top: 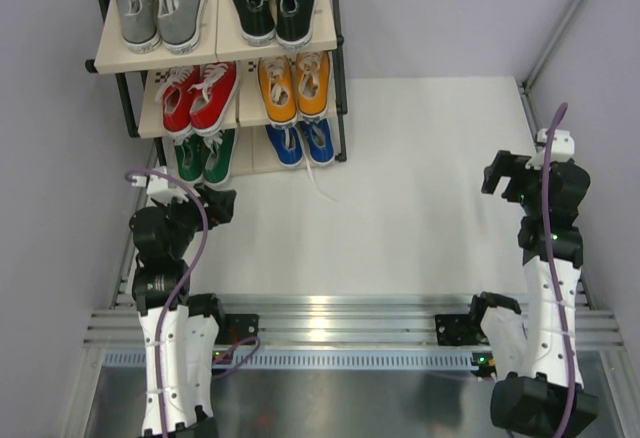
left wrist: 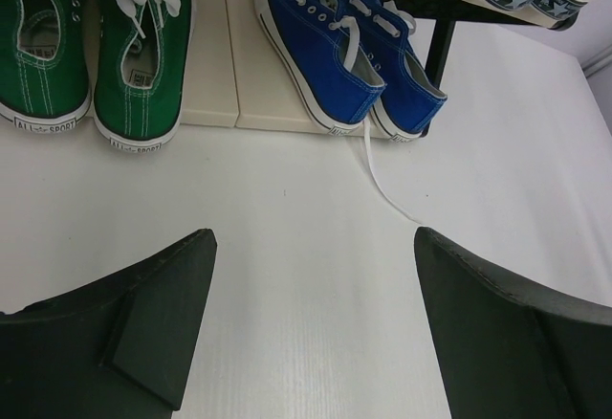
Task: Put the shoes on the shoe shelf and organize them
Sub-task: Reset both arms
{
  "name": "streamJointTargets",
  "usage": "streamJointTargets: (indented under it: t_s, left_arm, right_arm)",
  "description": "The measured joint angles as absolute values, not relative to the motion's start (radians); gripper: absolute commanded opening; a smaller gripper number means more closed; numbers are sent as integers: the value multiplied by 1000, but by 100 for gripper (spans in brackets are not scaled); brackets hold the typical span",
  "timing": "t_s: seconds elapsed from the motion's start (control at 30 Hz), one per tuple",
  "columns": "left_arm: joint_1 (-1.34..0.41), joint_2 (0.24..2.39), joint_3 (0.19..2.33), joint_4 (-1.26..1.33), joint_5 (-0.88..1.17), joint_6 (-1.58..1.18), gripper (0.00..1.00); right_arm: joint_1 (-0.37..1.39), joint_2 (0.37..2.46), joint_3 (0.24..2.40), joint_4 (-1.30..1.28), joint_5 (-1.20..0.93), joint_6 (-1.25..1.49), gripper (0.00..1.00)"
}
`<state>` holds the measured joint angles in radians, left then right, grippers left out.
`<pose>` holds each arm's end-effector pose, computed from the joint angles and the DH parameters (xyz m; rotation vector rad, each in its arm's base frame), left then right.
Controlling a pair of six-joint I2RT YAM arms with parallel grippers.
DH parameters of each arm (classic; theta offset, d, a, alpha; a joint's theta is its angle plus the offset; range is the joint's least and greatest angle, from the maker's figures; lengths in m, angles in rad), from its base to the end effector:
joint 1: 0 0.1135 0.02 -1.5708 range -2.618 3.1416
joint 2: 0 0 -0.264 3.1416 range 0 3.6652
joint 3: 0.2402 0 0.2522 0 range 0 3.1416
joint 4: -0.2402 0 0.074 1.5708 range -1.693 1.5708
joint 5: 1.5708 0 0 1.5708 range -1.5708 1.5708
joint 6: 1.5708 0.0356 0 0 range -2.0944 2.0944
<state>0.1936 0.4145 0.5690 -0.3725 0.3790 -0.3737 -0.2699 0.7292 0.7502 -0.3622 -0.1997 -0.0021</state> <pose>0.1161 0.0093 0.2936 -0.2345 1.7817 -0.4675 0.1651 -0.0384 0.3181 0.1205 1.9011 0.0067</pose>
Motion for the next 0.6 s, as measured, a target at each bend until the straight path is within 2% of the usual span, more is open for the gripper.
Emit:
streamJointTargets:
  t_s: [0.6]
  left_arm:
    - [189,415,569,-375,377,-370,90]
  right_arm:
    - [-271,702,744,-358,-188,35,99]
